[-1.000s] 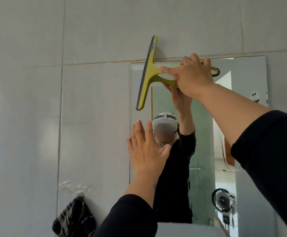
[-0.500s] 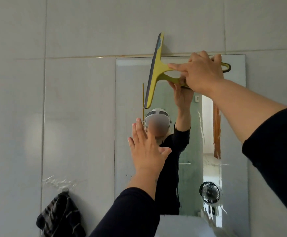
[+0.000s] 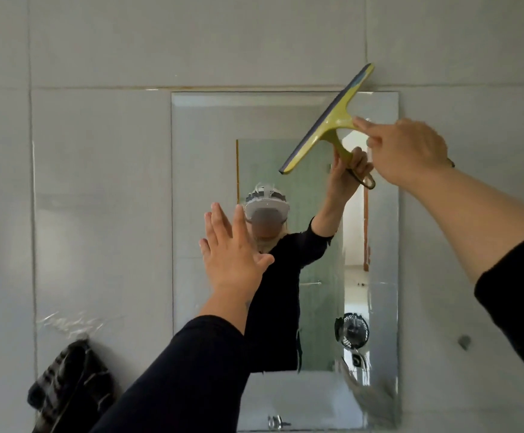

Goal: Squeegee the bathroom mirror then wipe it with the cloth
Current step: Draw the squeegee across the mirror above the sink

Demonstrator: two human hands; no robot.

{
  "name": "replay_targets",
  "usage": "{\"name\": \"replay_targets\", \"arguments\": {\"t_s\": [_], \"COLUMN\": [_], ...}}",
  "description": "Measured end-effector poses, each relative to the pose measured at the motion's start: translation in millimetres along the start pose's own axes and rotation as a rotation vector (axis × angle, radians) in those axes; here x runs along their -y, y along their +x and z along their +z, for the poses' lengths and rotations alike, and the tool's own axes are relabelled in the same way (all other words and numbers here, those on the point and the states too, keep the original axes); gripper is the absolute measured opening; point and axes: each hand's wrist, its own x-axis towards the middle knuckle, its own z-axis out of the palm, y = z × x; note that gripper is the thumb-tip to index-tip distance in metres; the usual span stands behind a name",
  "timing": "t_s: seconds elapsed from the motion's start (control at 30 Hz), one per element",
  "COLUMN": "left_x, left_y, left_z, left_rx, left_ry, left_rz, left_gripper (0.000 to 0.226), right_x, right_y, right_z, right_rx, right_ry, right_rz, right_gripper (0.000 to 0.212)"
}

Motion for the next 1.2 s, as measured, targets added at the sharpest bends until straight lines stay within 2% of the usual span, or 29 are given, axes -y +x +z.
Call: {"name": "replay_targets", "arguments": {"t_s": [0.27, 0.67, 0.8, 0.93, 1.2], "left_x": [0, 2, 5, 27, 71], "left_y": [0, -1, -5, -10, -19], "left_z": [1, 1, -3, -13, -39], "left_rx": [0.011, 0.014, -0.042, -0.037, -0.026], "left_ry": [0.001, 0.012, 0.034, 0.065, 0.153], "left_rz": [-0.004, 0.020, 0.021, -0.004, -0.088], "left_gripper": [0.105, 0.104, 0.093, 0.093, 0.100], "right_x": [-3, 63, 97, 135, 198], "right_y": [-17, -64, -75, -83, -97], "right_z": [7, 35, 38, 48, 61], "right_rx": [0.008, -0.070, -0.085, -0.095, -0.004], "right_ry": [0.174, 0.600, 0.646, 0.729, 0.573], "right_rz": [0.194, 0.452, 0.431, 0.377, 0.075], "right_gripper": [0.043, 0.046, 0.046, 0.047, 0.049]}}
